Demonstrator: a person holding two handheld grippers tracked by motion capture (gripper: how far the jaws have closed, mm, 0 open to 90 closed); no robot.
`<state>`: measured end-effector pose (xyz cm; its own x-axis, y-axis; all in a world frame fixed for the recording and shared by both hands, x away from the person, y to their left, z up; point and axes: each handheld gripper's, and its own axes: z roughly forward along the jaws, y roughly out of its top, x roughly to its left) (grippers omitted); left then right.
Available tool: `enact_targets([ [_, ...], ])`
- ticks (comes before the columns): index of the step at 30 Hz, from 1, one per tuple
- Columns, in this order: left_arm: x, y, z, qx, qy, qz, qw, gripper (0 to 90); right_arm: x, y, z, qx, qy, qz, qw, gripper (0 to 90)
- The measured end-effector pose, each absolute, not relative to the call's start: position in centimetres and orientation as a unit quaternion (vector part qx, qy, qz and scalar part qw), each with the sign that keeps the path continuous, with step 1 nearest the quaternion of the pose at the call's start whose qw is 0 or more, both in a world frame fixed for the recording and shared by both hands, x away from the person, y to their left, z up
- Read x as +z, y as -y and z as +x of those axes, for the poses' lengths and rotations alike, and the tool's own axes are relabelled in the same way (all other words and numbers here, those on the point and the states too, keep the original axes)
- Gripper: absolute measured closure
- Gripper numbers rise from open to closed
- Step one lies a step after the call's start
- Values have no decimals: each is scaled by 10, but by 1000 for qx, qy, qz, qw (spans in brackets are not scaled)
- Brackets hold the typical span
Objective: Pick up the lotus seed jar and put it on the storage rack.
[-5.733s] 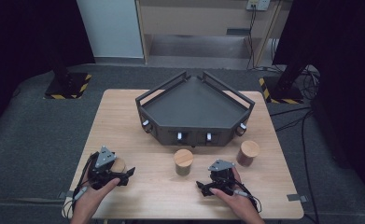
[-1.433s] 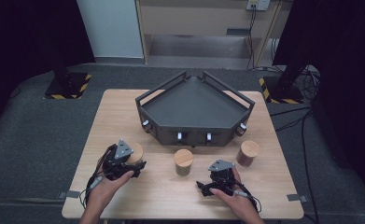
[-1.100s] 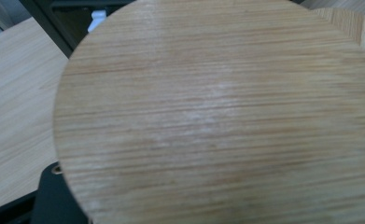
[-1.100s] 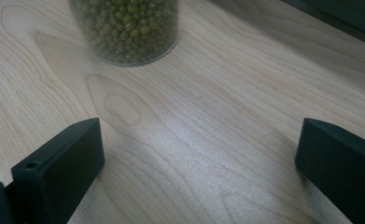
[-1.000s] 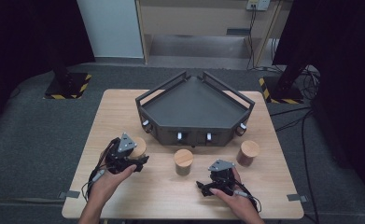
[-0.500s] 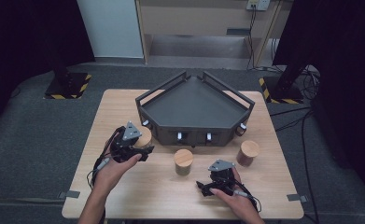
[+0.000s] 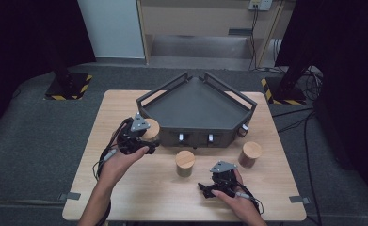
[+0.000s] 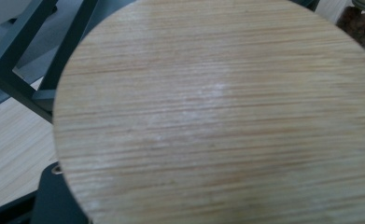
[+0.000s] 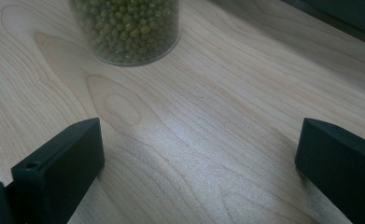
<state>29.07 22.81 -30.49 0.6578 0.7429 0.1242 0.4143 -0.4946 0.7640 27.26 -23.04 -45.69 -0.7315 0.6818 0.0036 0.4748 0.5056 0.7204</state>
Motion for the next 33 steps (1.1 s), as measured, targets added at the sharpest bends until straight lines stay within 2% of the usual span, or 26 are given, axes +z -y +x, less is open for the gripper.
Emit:
enact_targets([
  [33,-285,-206,325,229,-335,835,371,244,-457,230,273,366,-856,338,142,15],
])
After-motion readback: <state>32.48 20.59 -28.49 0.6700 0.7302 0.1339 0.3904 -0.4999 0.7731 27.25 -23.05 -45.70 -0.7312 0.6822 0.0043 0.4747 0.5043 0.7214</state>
